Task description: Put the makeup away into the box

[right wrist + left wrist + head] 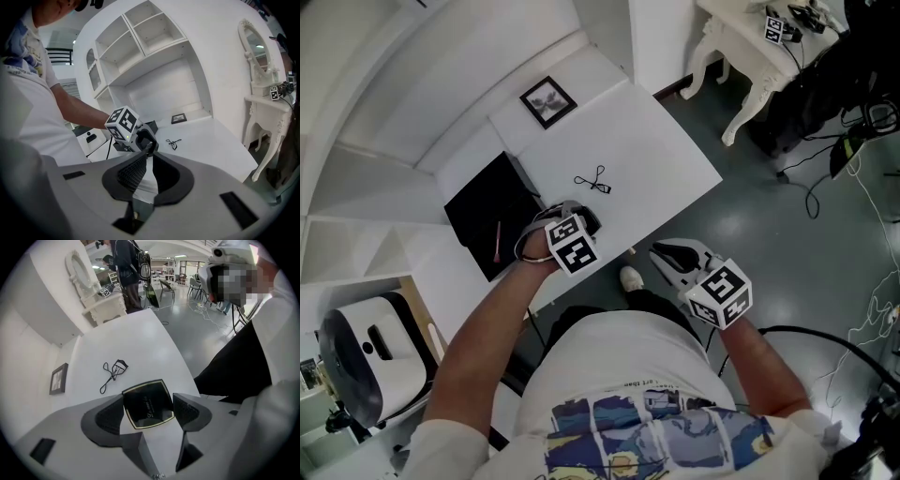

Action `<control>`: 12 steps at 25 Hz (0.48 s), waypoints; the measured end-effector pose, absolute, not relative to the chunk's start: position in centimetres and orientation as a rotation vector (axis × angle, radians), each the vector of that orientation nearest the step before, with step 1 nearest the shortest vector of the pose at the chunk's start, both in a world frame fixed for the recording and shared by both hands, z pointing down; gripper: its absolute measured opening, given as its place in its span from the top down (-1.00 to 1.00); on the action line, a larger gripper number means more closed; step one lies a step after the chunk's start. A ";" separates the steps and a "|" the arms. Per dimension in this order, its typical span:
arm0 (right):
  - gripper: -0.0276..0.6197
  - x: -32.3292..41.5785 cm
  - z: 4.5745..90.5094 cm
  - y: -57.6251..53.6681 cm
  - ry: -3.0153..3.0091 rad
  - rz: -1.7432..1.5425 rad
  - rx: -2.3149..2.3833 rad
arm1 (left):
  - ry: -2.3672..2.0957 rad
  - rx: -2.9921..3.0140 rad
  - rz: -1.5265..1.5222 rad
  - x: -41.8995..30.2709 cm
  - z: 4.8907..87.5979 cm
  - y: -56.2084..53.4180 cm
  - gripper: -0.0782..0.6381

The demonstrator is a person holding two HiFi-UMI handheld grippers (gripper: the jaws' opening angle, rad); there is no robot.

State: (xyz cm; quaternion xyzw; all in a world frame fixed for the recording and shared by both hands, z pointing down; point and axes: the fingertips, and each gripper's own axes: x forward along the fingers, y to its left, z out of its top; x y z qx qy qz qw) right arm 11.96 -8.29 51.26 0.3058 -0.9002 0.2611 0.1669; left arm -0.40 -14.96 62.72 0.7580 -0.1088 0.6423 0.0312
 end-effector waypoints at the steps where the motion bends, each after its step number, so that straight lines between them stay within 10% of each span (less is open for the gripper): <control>1: 0.73 11.9 51.2 -8.3 -2.564 0.739 0.865 | -0.350 2.347 1.954 -0.3 62.2 -15.0 -0.19; 12: 0.73 9.3 50.3 -8.7 -2.612 0.684 0.774 | -0.522 2.386 1.827 -4.8 55.6 -15.0 -0.18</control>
